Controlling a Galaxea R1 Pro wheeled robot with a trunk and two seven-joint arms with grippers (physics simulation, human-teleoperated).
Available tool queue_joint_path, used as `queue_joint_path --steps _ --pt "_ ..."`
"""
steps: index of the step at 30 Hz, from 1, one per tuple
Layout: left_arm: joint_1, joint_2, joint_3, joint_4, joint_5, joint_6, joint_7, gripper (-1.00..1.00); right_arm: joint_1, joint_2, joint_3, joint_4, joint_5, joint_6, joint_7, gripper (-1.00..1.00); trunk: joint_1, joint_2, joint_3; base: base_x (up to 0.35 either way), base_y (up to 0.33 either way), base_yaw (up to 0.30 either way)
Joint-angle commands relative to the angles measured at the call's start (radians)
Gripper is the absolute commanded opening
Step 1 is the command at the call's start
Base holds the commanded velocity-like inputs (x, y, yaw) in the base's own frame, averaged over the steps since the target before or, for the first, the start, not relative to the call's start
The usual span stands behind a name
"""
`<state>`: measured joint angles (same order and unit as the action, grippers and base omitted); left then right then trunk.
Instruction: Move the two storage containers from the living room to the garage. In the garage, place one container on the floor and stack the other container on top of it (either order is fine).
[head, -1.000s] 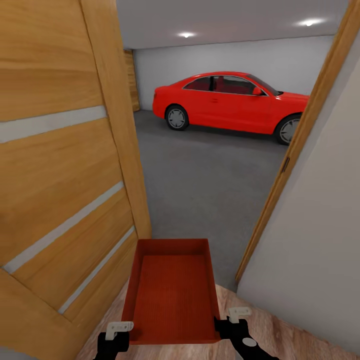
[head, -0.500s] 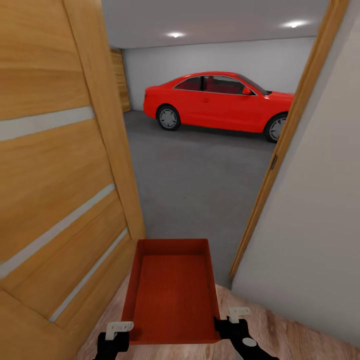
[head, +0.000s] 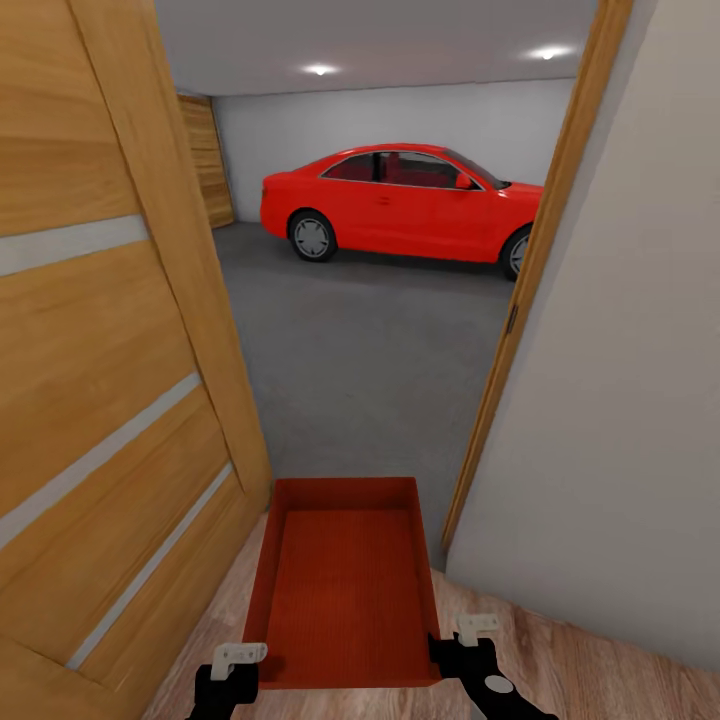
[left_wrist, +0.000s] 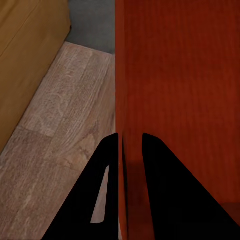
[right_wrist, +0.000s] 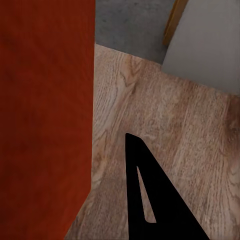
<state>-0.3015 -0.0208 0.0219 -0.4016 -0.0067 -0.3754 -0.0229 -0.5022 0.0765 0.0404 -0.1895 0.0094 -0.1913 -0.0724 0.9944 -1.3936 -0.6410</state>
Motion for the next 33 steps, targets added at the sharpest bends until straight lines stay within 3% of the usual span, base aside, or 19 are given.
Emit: queue_joint_path --steps 1,18,33 --pt "-0.001 0.001 0.016 0.000 0.013 -0.002 0.009 -1.00 -0.001 -0.015 -0.007 0.001 0.000 -0.003 -0.012 -1.00 0.000 0.000 -0.001 0.000 0.000 -0.018" --pt "-0.001 0.001 0.016 0.000 0.013 -0.002 0.009 -1.00 -0.001 -0.015 -0.007 0.001 0.000 -0.003 -0.012 -1.00 0.000 0.000 -0.001 0.011 0.003 -0.002" --pt "-0.001 0.001 0.016 0.000 0.013 -0.002 0.009 -1.00 -0.001 -0.015 -0.007 0.001 0.000 -0.003 -0.012 -1.00 0.000 0.000 -0.001 0.072 0.109 0.000"
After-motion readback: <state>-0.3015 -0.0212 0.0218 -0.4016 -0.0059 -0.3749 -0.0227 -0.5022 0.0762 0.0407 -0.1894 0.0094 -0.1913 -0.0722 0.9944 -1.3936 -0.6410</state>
